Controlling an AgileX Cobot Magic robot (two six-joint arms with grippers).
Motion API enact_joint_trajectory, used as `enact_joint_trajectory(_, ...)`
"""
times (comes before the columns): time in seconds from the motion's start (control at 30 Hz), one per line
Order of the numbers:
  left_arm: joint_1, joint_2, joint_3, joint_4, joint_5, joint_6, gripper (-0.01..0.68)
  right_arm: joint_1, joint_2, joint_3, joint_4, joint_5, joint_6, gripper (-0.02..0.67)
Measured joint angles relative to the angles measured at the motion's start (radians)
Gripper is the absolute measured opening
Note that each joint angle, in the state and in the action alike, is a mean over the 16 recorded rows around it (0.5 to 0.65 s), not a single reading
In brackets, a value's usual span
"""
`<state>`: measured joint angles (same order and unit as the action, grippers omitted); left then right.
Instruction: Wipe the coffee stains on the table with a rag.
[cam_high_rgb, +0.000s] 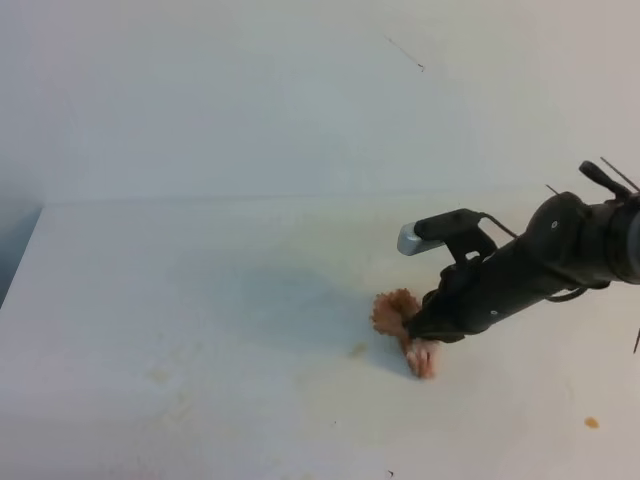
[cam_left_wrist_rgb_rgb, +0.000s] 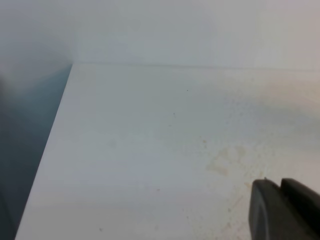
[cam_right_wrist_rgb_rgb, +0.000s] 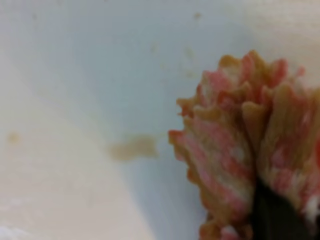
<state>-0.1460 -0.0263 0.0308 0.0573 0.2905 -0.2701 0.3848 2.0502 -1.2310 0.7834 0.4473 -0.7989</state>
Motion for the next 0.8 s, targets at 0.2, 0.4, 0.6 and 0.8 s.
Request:
enact_joint_trajectory(0.2,0.0,0.0,0.0,0.0,0.002,0.0,-0.003,0.0,-0.096,-0.006,-0.269,-0.009,0.175,0.031)
enact_joint_trajectory(0.4,0.0,0.0,0.0,0.0,0.001,0.0,-0.002,0.0,-0.218,-0.004,-0.424,-0.01,0.249,0.031)
enact_joint_trajectory(0.6,0.0,0.0,0.0,0.0,0.0,0.0,-0.002,0.0,-0.331,-0.004,-0.488,-0.003,0.265,0.061)
enact_joint_trajectory(0.8,0.0,0.0,0.0,0.0,0.0,0.0,-0.001,0.0,-0.416,-0.004,-0.522,0.009,0.268,0.179)
